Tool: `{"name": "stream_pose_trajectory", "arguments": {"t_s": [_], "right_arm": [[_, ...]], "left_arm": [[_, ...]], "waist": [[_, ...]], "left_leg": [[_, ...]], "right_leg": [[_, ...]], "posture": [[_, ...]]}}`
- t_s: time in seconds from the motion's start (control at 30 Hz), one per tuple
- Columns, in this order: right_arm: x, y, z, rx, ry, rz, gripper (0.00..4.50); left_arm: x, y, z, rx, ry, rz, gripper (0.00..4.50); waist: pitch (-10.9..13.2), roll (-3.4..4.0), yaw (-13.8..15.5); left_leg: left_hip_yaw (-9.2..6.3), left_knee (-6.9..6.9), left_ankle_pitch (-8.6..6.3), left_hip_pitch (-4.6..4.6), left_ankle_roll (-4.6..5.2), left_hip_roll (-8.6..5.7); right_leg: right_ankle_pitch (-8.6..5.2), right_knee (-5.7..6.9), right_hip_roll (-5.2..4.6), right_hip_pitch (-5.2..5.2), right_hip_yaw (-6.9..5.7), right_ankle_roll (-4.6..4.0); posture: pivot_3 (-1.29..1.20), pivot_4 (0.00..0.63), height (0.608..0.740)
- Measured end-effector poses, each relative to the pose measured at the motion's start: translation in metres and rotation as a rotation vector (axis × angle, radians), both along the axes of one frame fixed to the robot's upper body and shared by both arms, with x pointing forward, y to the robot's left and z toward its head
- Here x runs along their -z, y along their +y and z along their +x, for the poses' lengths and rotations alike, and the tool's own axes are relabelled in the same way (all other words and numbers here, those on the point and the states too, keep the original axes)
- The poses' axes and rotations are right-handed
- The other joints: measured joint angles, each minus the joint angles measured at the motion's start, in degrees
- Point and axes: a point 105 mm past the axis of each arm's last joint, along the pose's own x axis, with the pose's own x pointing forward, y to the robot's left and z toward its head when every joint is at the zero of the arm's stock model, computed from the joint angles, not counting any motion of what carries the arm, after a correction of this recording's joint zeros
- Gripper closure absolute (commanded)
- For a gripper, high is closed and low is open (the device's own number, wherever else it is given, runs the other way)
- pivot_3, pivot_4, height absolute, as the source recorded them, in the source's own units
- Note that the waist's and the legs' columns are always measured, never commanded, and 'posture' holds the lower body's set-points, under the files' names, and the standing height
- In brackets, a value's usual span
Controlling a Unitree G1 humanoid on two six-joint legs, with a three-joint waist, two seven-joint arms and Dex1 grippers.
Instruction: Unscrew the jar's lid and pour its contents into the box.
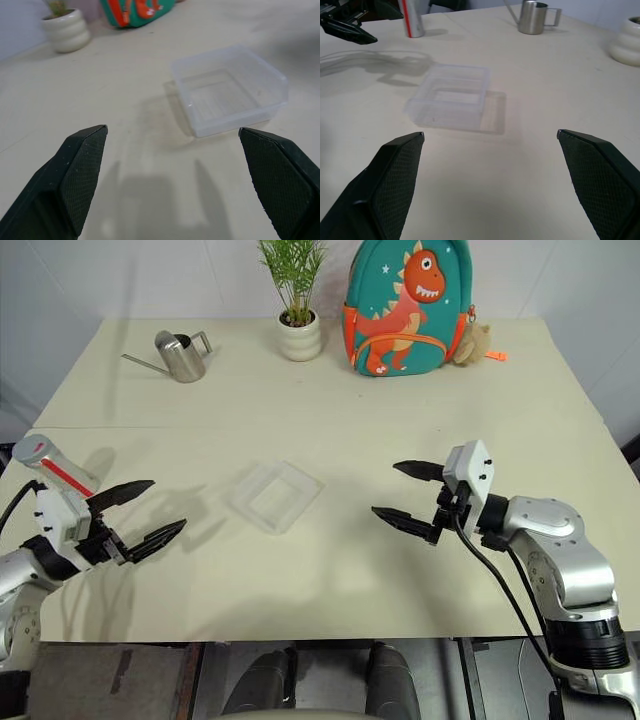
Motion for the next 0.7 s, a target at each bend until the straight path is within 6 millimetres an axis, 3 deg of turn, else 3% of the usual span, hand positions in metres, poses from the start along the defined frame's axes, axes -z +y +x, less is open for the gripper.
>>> {"name": "stream_pose_trajectory", "arguments": {"t_s": [0.17,0.33,0.53,0.7], "right_arm": [[-0.004,0.012,0.011,-0.066,-0.006,0.020,0.00],[-0.003,0.027,0.020,-0.135,0.011,0.040,0.00],[-0.019,0.063,0.023,-0.229,-0.030,0.093,0.00],[-0.029,0.101,0.020,-0.304,-0.048,0.124,0.00]], "left_arm": [[0.002,0.006,-0.013,-0.116,-0.034,-0.018,0.01],[0.006,0.027,-0.020,-0.429,-0.106,-0.147,0.01],[0.022,0.062,-0.025,-0.897,-0.166,-0.302,0.01],[0.022,0.078,-0.008,-1.160,-0.225,-0.417,0.01]], "waist": [[0.00,0.00,-0.10],[-0.01,-0.01,0.01],[-0.04,-0.07,0.01],[-0.07,-0.11,0.55]], "left_leg": [[0.26,0.02,-0.08,0.09,0.00,0.26],[0.41,0.07,-0.16,0.14,-0.04,0.42],[0.50,0.42,-0.28,0.16,-0.08,0.57],[0.50,0.84,-0.39,0.11,-0.10,0.80]], "right_leg": [[0.10,-0.13,0.21,0.00,0.13,-0.14],[0.12,-0.05,0.42,-0.08,0.36,-0.16],[0.21,0.05,0.65,-0.10,0.58,-0.22],[0.37,0.15,0.99,-0.10,0.68,-0.42]], "posture": [[0.00,0.150,0.740],[0.00,0.150,0.740],[0.00,0.150,0.740],[0.00,0.150,0.740]]}}
